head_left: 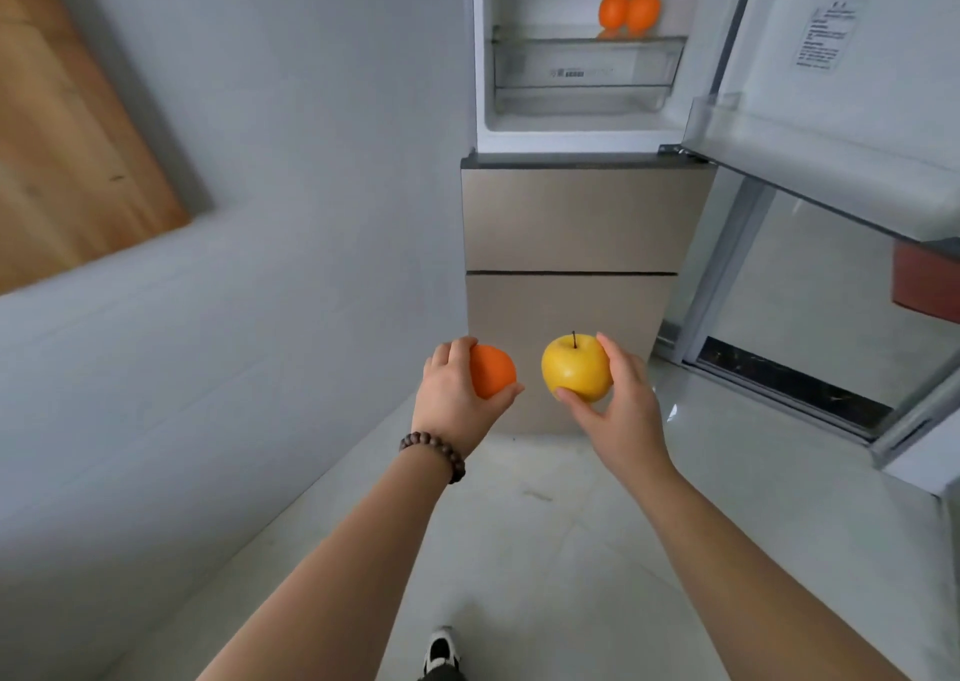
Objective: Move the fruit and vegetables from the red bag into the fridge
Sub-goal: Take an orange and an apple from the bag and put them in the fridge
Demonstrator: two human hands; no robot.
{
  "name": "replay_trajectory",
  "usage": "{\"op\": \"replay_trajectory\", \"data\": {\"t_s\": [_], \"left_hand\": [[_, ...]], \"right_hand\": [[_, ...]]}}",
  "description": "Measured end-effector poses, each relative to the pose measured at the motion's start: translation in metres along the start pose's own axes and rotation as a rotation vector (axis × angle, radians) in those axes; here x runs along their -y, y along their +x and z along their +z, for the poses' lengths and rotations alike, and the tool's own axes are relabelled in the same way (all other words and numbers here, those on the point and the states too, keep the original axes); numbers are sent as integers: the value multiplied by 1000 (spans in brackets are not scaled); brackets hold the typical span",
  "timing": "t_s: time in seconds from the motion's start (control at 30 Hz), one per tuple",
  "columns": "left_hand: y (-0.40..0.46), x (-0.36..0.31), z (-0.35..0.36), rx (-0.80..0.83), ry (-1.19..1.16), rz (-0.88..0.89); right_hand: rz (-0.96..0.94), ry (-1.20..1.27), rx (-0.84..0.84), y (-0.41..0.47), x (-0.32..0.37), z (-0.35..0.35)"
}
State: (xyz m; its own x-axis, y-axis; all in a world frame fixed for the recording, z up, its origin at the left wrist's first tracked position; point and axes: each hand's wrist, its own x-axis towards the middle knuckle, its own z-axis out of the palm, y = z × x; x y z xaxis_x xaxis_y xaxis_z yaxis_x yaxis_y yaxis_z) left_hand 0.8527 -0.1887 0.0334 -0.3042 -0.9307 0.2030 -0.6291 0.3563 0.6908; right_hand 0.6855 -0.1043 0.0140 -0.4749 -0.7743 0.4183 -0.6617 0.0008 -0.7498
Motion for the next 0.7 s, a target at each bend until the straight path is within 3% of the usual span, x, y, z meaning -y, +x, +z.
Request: {"op": "replay_trajectory", "data": {"t_s": [0.33, 0.7], "left_hand": [[213, 6, 13, 42, -43, 151], [402, -52, 33, 7, -158, 366]], "right_hand": [[51, -65, -146, 180, -17, 58], [20, -132, -293, 350, -37, 58]]}}
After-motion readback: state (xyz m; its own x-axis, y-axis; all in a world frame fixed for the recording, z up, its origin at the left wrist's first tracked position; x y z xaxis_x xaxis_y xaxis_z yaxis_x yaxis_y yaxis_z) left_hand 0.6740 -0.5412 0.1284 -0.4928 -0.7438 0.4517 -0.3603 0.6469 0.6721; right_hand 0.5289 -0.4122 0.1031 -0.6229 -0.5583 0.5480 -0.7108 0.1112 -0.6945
